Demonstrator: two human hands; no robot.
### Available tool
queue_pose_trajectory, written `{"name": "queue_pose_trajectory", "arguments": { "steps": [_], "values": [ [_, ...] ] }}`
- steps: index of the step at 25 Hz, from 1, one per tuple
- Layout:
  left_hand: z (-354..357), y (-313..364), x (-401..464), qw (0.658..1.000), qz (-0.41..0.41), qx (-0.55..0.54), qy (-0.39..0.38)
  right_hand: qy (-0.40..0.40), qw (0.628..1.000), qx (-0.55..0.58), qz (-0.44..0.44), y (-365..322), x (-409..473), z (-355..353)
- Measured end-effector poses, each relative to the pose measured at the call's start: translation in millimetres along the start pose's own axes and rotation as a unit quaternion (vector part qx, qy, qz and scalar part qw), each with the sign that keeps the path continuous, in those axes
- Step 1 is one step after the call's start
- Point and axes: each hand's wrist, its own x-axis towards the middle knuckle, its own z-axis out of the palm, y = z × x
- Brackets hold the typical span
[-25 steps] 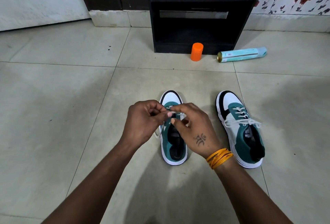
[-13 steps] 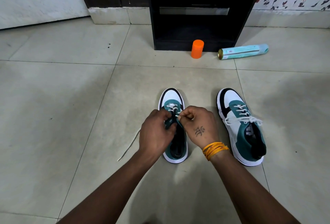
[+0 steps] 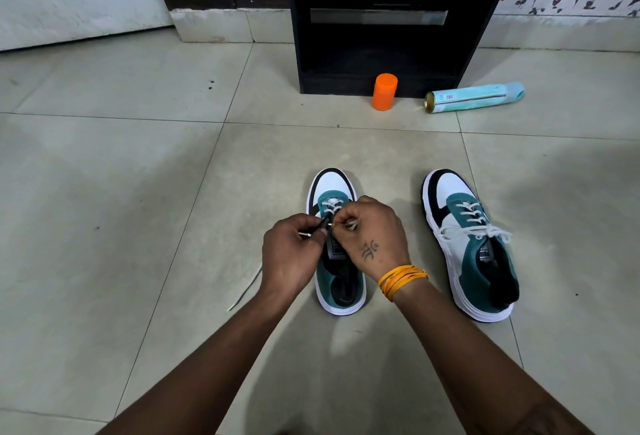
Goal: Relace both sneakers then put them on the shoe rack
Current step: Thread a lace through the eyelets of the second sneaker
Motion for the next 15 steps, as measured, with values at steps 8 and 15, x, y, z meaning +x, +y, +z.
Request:
{"name": "queue_pose_trajectory", "arguments": {
  "steps": [8,15],
  "values": [
    [-3,-4,4,0.999,0.031,0.023,-0.024,0.025,0.998,0.058,0.0,5,-8,11],
    [-8,-5,9,0.994,0.074,0.075,-0.022,0.039,0.991,0.125,0.016,15,-9,21]
  ]
}}
